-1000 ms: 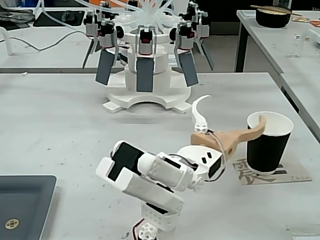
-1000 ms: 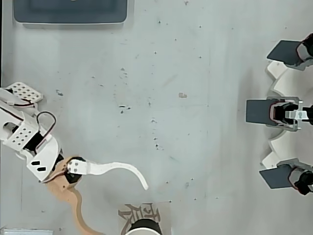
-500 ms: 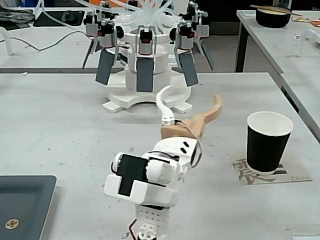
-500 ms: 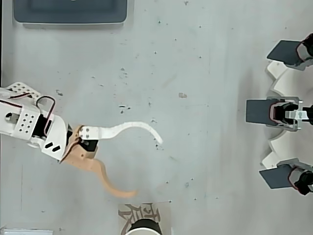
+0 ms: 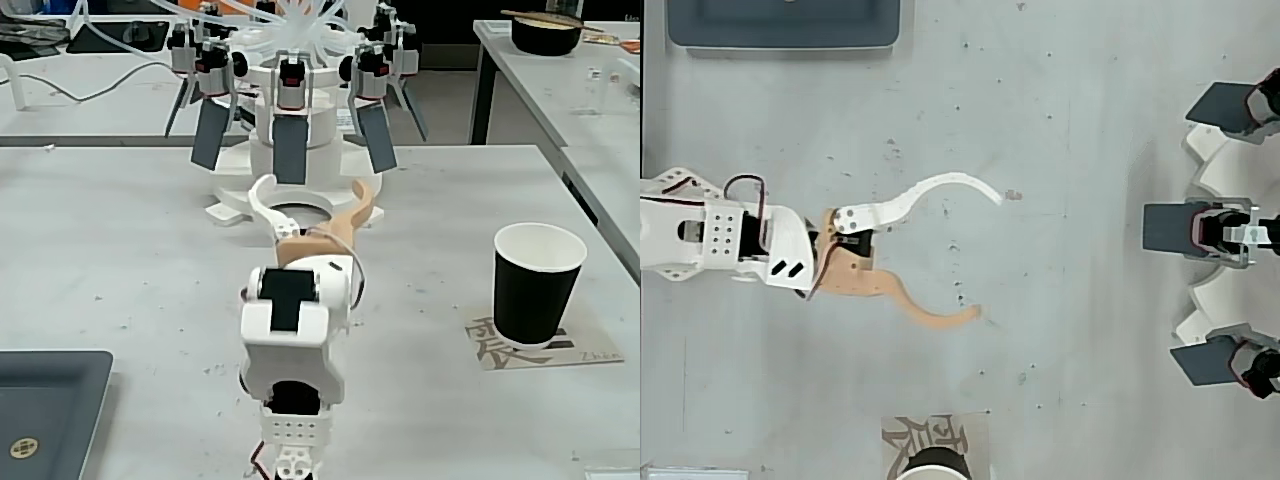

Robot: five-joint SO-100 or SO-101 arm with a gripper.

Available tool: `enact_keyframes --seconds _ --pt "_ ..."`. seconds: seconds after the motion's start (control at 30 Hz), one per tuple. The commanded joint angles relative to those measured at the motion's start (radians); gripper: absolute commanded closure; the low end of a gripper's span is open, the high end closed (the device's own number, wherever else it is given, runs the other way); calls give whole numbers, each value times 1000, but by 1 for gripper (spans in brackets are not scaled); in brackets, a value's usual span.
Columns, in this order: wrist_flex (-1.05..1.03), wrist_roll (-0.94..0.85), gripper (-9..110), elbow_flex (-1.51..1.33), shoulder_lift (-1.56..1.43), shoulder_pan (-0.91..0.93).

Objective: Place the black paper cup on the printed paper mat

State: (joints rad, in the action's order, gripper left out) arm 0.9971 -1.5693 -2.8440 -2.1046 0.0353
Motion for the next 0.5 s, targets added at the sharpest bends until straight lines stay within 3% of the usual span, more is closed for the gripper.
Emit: enact_keyframes --seconds 0.0,0.47 --pt "38 12 74 127 106 -12" --pt "31 46 75 413 356 -57"
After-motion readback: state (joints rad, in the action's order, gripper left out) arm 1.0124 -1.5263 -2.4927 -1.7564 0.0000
